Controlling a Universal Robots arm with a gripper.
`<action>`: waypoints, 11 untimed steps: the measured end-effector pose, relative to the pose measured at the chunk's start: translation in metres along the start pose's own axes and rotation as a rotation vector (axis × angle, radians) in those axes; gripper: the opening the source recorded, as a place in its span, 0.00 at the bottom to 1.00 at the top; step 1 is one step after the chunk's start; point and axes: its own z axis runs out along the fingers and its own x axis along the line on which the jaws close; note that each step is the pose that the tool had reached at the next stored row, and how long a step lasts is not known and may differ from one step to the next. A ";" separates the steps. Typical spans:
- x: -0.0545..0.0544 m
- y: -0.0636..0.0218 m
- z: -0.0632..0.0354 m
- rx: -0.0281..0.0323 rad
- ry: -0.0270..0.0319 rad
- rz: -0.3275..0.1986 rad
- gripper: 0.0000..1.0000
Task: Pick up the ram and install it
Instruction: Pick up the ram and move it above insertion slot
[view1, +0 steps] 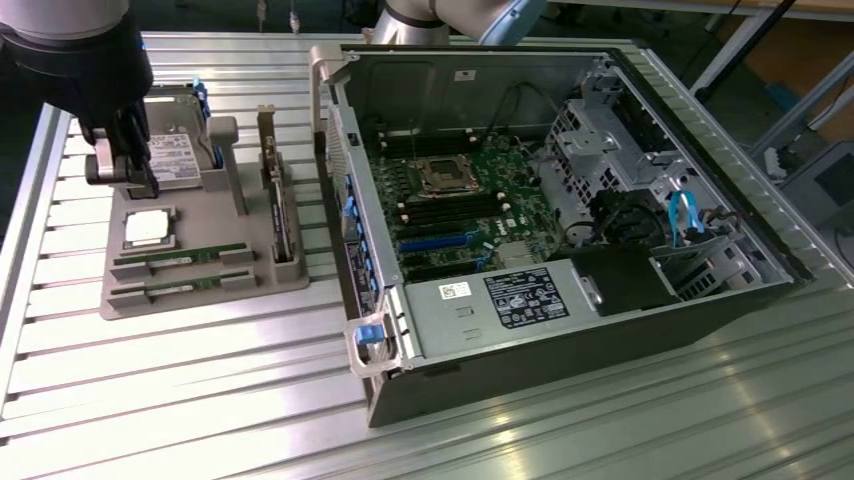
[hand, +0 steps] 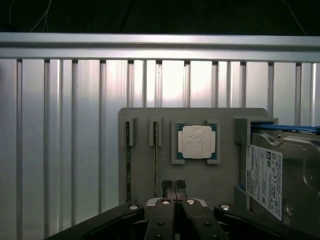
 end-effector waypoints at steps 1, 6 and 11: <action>0.001 0.0003 0.0000 0.0000 0.0000 0.000 0.10; 0.002 0.0004 0.0000 0.0000 0.0000 0.000 0.11; 0.002 0.0003 0.0000 0.0000 0.0000 0.000 0.24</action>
